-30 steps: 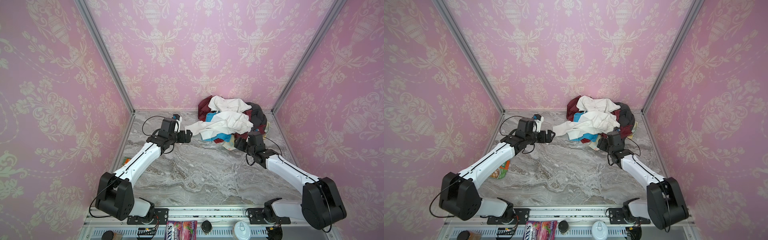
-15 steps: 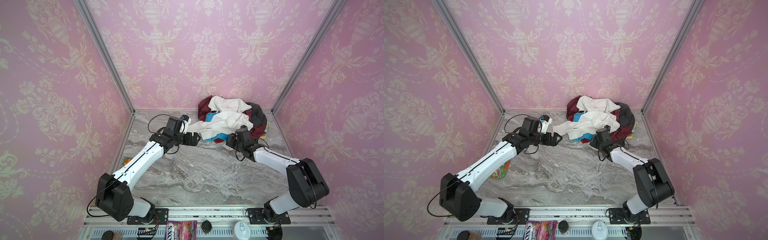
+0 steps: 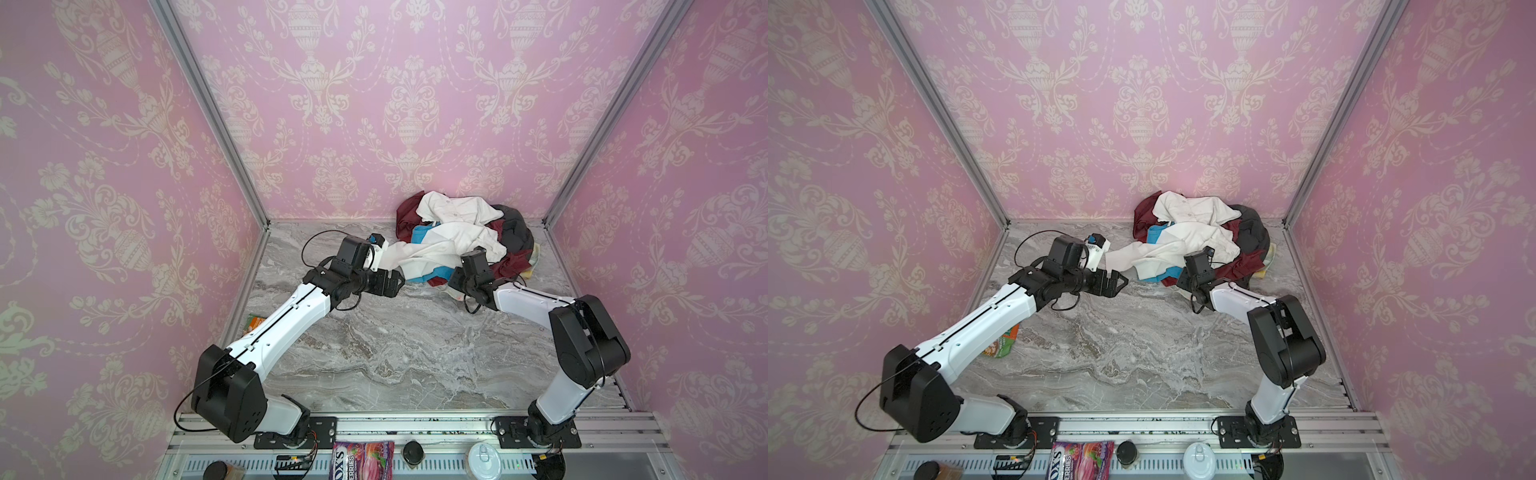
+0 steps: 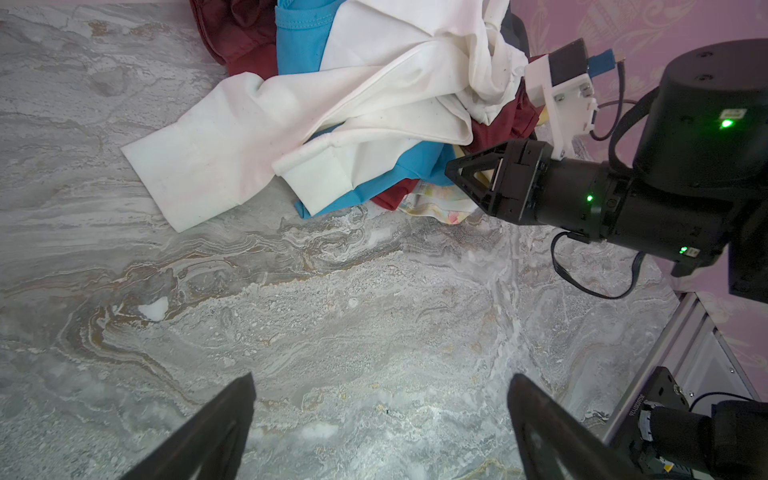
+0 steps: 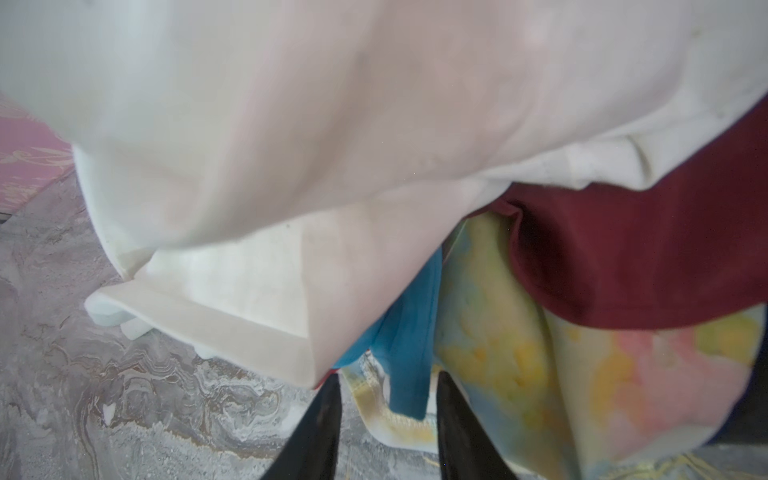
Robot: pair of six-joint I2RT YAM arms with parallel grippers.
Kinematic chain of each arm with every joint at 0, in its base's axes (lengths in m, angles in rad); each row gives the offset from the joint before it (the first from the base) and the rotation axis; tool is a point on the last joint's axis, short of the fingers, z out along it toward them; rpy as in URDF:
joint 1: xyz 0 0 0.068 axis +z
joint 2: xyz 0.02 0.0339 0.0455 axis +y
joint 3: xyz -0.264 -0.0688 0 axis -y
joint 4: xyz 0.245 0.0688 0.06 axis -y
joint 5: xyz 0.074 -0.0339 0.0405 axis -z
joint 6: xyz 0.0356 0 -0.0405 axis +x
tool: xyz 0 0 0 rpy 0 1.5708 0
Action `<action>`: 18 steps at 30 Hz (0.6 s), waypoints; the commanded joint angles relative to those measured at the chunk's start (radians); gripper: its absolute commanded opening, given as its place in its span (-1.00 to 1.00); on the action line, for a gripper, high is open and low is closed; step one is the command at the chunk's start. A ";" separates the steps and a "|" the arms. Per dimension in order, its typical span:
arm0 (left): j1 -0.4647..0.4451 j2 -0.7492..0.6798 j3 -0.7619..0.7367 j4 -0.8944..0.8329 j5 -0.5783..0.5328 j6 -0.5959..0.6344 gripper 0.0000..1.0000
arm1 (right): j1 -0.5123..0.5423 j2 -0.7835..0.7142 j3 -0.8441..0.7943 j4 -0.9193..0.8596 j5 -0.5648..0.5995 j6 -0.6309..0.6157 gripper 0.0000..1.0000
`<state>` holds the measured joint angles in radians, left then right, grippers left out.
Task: Pick out a specific cloth from the pile
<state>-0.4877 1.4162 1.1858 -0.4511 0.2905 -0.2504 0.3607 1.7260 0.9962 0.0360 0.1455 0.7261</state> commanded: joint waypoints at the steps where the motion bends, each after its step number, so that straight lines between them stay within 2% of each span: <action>1: -0.003 -0.014 -0.015 -0.005 -0.031 0.049 0.95 | -0.017 0.039 0.031 -0.020 0.015 -0.021 -0.26; 8: -0.003 -0.013 -0.022 0.006 -0.029 0.053 0.96 | -0.028 0.085 0.060 -0.012 0.010 -0.022 -0.33; 11: -0.003 -0.010 -0.024 0.013 -0.019 0.049 0.96 | -0.034 0.096 0.077 0.009 -0.005 -0.027 -0.52; 16: -0.003 -0.012 -0.030 0.021 -0.022 0.048 0.96 | -0.038 0.070 0.107 0.007 -0.021 -0.042 -0.99; 18: -0.003 -0.014 -0.034 0.025 -0.024 0.046 0.96 | -0.039 0.055 0.114 0.002 -0.028 -0.045 -1.00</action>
<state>-0.4877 1.4155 1.1679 -0.4343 0.2813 -0.2253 0.3286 1.8149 1.0798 0.0437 0.1257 0.6998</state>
